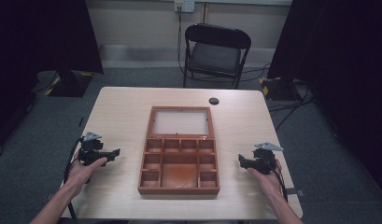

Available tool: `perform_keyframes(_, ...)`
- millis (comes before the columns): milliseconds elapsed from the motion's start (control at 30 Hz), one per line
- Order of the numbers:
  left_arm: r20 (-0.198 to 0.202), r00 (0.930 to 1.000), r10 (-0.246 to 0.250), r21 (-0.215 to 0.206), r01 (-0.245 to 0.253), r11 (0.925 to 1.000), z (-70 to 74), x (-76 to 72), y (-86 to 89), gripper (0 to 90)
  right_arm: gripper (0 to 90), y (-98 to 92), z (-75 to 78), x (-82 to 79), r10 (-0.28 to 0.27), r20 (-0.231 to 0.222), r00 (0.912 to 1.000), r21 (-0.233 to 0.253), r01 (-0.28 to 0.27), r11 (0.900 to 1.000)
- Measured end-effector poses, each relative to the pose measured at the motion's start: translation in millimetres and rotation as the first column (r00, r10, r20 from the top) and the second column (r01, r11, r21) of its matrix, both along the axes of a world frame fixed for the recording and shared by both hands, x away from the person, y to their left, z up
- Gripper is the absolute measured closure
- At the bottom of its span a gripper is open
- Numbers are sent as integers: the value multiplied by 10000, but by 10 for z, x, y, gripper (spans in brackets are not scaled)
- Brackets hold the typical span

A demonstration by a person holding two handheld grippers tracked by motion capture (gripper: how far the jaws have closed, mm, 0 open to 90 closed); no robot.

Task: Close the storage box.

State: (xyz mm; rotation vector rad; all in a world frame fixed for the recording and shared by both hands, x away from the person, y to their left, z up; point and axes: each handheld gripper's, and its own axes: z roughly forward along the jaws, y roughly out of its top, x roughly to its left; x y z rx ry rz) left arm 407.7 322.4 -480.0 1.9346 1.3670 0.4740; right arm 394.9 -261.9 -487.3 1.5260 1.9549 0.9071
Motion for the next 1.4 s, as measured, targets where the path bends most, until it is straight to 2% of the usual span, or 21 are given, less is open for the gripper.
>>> perform_keyframes(33, 7, 10000, -44, 54, 44, 10000, 36, -5, -4, 174, 162, 18, 42, 0, 230, 6, 9997, -7, -230, 9997)
perform_keyframes(67, 23, 10000, -23, -28, 23, 10000, 54, -7, -10, 178, 154, 23, 66, 1, 351, -41, 9994, 131, -350, 9993)
perform_keyframes(100, 23, 10000, -23, -28, 23, 10000, 54, -7, -10, 183, 150, 23, 96, 6, 370, -86, 9993, 337, -367, 9988)
perform_keyframes(133, 52, 9999, -95, -12, 95, 10000, 73, -10, -18, 183, 150, 23, 96, 6, 370, -86, 9993, 337, -367, 9988)
perform_keyframes(167, 96, 9998, -175, 36, 174, 9998, 92, -12, -27, 184, 154, 18, 152, 4, 481, -54, 9988, 617, -477, 9970)
perform_keyframes(333, 449, 9989, -147, -54, 150, 9999, 189, 9, -87, 202, 163, 22, 227, 25, 532, -83, 9985, 734, -524, 9959)
perform_keyframes(367, 634, 9980, -66, -245, 82, 9997, 219, 20, -102, 212, 190, 30, 271, 38, 544, -97, 9985, 808, -535, 9953)
perform_keyframes(467, 473, 9986, -236, -186, 245, 9995, 263, 57, -119, 214, 194, 41, 321, 65, 600, -107, 9981, 865, -589, 9945)
perform_keyframes(567, 795, 9968, -80, -386, 111, 9992, 318, 81, -134, 220, 195, 75, 392, 113, 706, -20, 9975, 1016, -700, 9924)
perform_keyframes(667, 692, 9974, -178, -303, 200, 9993, 313, 94, -147, 220, 195, 124, 417, 162, 888, -171, 9959, 1076, -865, 9904)
perform_keyframes(700, 545, 9981, -278, -188, 288, 9994, 319, 105, -155, 219, 195, 145, 429, 182, 919, -119, 9957, 1089, -901, 9900)
perform_keyframes(767, 595, 9976, -358, -111, 365, 9993, 349, 127, -167, 219, 195, 167, 444, 202, 977, -96, 9952, 1144, -960, 9888)
perform_keyframes(867, 899, 9957, -228, -385, 263, 9989, 405, 176, -199, 220, 195, 234, 497, 277, 1144, -15, 9934, 1249, -1134, 9857)
perform_keyframes(967, 668, 9969, -410, -465, 442, 9979, 422, 259, -263, 219, 187, 311, 537, 360, 1367, 86, 9906, 1273, -1367, 9824)
perform_keyframes(1100, 796, 9958, -454, -662, 507, 9965, 437, 321, -345, 219, 181, 426, 560, 464, 1655, 46, 9862, 1407, -1645, 9763)
perform_keyframes(1200, 429, 9961, -774, -645, 801, 9947, 438, 384, -426, 208, 178, 514, 561, 533, 1846, -20, 9828, 1500, -1823, 9717)
perform_keyframes(1267, 479, 9959, -764, -666, 795, 9946, 454, 414, -464, 206, 175, 578, 564, 571, 1953, -137, 9806, 1500, -1911, 9700)
perform_keyframes(1333, 668, 9951, -722, -875, 779, 9931, 476, 439, -502, 206, 174, 633, 577, 604, 2089, -132, 9779, 1490, -2046, 9674)
perform_keyframes(1400, 537, 9948, -866, -857, 910, 9922, 507, 489, -558, 203, 172, 686, 598, 641, 2207, -78, 9753, 1537, -2169, 9640)
